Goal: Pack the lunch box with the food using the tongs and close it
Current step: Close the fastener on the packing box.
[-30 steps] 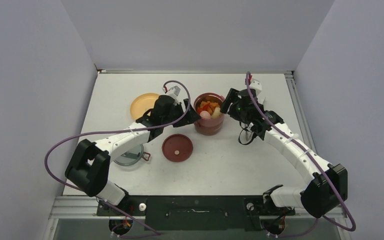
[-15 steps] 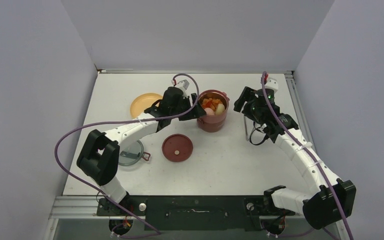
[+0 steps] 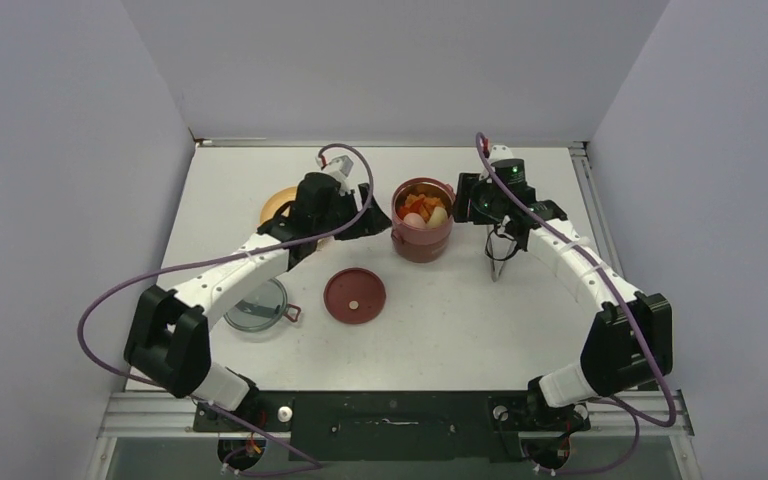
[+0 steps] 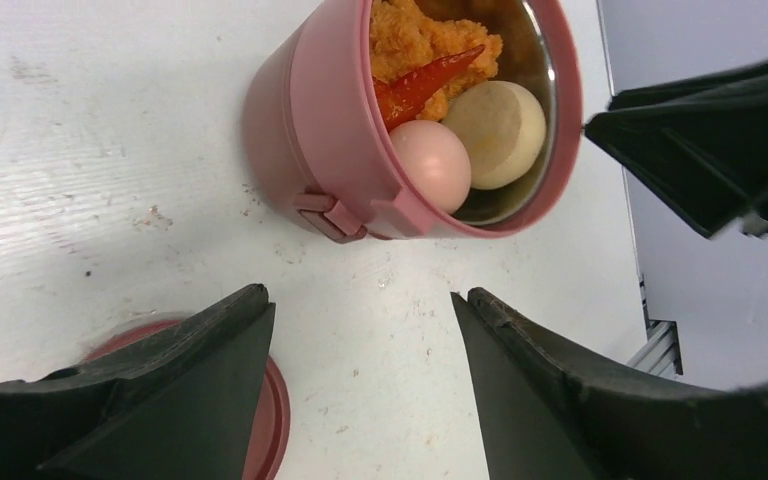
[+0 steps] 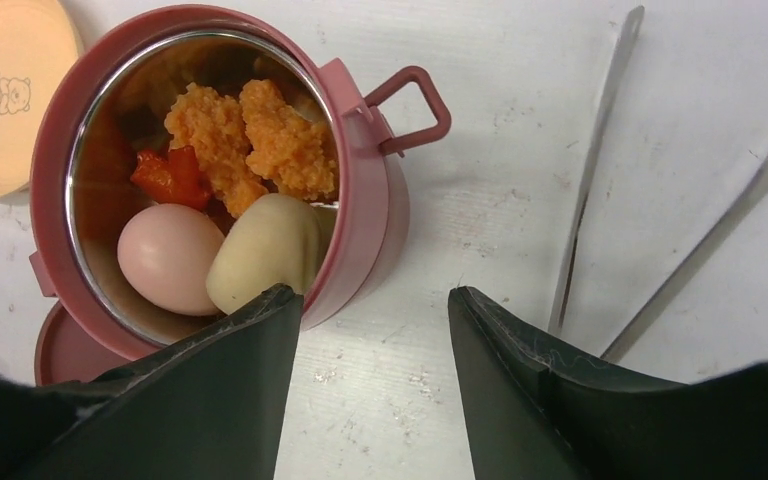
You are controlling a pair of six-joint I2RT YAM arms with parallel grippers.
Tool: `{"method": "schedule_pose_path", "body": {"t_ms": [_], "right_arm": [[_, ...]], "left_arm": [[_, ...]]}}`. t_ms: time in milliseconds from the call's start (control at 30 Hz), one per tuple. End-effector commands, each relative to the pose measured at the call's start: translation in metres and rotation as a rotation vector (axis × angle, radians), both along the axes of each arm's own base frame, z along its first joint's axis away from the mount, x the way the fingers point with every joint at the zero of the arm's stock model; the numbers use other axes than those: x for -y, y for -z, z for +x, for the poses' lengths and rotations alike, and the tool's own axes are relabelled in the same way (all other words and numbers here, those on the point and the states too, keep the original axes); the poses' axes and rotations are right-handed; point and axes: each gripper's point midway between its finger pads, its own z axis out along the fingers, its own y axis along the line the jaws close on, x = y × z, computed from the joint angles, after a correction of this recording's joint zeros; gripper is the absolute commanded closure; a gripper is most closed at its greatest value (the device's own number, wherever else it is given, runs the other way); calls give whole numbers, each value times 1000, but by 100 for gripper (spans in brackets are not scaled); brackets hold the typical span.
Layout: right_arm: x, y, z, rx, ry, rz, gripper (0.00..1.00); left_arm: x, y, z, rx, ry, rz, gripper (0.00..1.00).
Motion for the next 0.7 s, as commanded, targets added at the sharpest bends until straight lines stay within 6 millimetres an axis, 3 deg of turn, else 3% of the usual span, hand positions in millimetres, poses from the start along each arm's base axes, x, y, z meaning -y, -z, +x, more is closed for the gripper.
{"method": "schedule_pose_path", "body": {"t_ms": [0,267,467,667], "right_arm": [[-16,-40,26,150,-115,3,44],[-27,-19,45,98,-163,-15,57],[-29,-5,50,42,-114,-21,74],[-15,-1,42,-31,72,-58,91]], "left_arm": [[-29,-50,-12,102,8,-32,31],[-76,-68,-35,120,-13,-1,30],[-91,-80,-42,133,-7,-17,30],[-102,-79,-45,135,1,1,29]]}}
